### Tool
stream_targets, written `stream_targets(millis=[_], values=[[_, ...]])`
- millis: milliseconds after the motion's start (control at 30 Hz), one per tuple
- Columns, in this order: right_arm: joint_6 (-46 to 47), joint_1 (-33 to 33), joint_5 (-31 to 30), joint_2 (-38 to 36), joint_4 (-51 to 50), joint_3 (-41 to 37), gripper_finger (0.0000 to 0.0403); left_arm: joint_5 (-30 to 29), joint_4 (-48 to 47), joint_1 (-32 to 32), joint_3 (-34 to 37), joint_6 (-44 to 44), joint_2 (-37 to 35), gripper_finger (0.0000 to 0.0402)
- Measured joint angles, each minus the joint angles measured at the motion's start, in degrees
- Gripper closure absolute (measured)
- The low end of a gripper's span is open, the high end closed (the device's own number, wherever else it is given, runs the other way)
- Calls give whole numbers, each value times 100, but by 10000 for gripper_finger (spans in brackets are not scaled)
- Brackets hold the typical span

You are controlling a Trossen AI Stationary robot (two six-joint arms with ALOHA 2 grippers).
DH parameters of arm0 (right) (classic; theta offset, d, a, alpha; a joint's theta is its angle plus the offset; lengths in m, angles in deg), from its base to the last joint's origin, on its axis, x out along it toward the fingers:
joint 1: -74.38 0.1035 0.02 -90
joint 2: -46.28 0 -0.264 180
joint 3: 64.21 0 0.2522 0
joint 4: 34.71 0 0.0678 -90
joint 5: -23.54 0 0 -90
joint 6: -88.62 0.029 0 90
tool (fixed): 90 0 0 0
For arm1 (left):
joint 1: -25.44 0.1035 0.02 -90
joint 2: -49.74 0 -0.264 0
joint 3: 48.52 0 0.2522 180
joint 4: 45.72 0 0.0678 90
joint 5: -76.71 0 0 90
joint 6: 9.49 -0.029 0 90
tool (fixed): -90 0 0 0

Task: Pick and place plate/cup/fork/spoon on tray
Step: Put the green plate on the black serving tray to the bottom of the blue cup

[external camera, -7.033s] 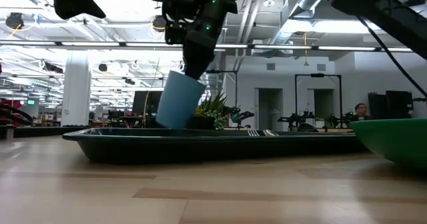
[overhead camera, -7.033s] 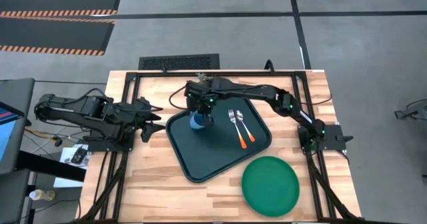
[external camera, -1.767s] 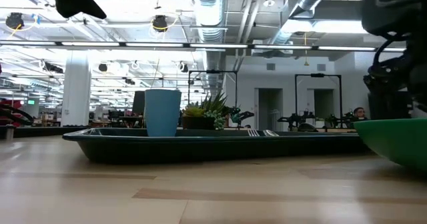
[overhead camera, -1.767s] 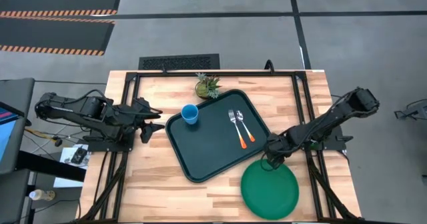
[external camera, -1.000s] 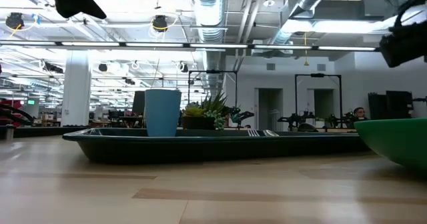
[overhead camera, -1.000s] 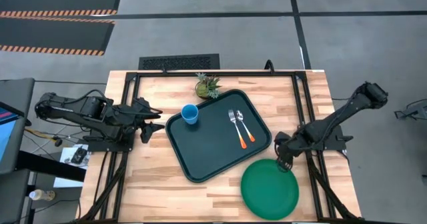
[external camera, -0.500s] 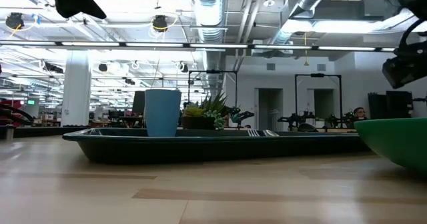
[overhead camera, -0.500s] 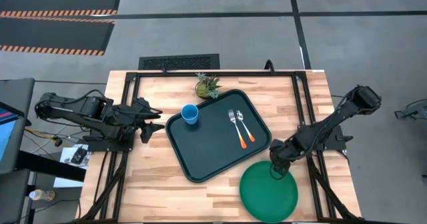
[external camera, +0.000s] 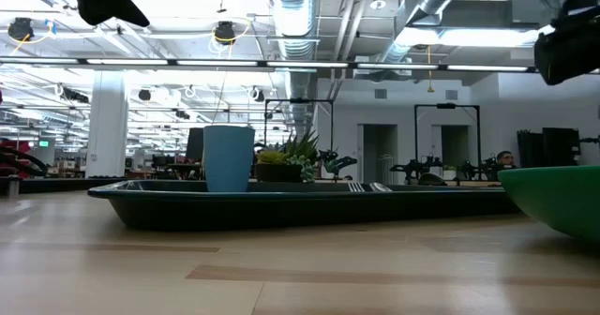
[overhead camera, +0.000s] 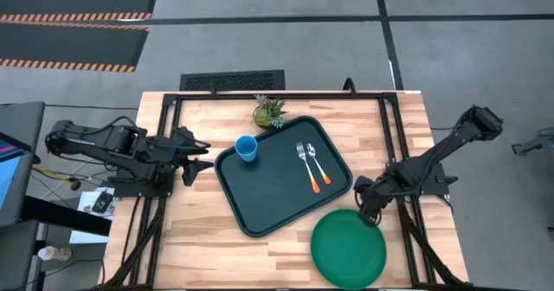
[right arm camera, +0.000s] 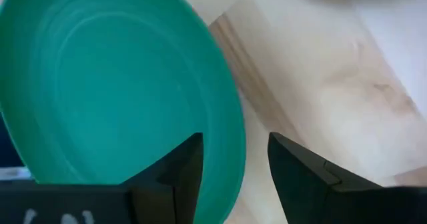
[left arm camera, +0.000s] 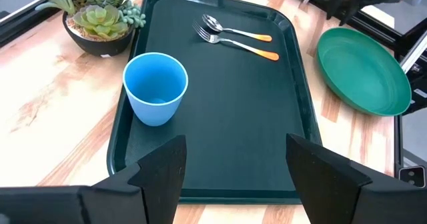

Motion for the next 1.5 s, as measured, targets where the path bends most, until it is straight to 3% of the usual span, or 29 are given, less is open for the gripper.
stream_targets(millis=[267, 500, 667, 900, 1100, 1300, 1500], values=[[37, 0, -70, 547, -51, 0, 174, -4, 0, 0, 0, -44, -1, 162], [-205, 61, 260, 1154, 75, 0, 181, -11, -2, 0, 0, -46, -2, 162], [-322, 61, 274, 1403, 101, 0, 229, -13, -4, 0, 1, -46, -1, 162], [-377, 56, 370, 1444, 117, 25, 381, -13, -2, 0, 2, -42, -2, 162], [-394, 62, 406, 1228, 59, 71, 392, -39, -4, 0, 2, -39, 0, 162], [-728, -66, 352, 760, -157, 603, 398, -59, -7, 0, 2, -42, -2, 162], [-1712, -1024, 52, 556, -323, 1378, 400, -100, -7, 0, 2, -62, 0, 162]])
